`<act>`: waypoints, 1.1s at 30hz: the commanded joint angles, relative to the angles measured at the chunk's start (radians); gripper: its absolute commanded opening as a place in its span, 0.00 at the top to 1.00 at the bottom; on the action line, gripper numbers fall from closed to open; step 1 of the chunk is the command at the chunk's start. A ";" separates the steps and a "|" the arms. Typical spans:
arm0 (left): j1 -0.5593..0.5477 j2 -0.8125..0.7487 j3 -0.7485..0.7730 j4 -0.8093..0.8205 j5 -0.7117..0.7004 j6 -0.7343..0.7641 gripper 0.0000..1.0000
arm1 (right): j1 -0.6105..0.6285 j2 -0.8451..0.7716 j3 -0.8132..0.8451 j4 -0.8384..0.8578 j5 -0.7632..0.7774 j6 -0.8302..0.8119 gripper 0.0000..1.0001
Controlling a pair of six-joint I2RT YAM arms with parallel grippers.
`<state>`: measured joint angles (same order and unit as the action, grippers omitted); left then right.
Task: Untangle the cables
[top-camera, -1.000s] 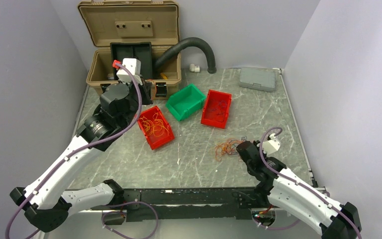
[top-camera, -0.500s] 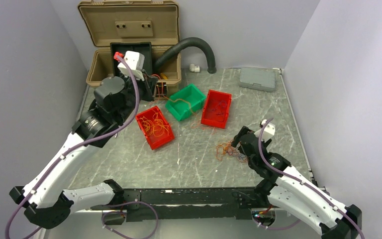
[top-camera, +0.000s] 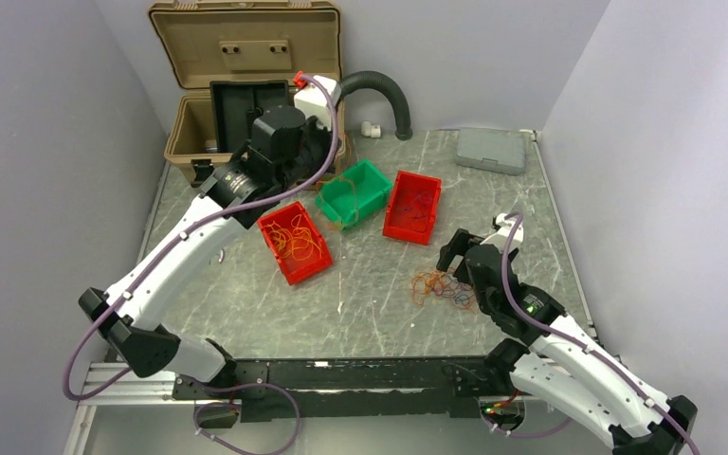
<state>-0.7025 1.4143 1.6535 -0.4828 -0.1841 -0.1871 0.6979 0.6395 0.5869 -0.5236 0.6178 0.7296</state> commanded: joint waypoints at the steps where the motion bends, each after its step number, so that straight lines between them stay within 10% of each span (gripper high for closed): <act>1: 0.018 0.029 0.118 -0.009 -0.087 0.059 1.00 | 0.001 -0.001 0.062 0.037 -0.013 -0.062 0.11; 17: 0.117 0.342 0.439 -0.079 -0.096 0.062 1.00 | 0.000 0.042 0.080 0.076 -0.019 -0.074 0.11; 33: 0.142 0.282 0.426 0.023 0.050 0.012 1.00 | 0.000 0.130 0.108 0.139 -0.027 -0.127 0.12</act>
<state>-0.5617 1.7878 2.0552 -0.5457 -0.2398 -0.1413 0.6975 0.7536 0.6449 -0.4377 0.5930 0.6308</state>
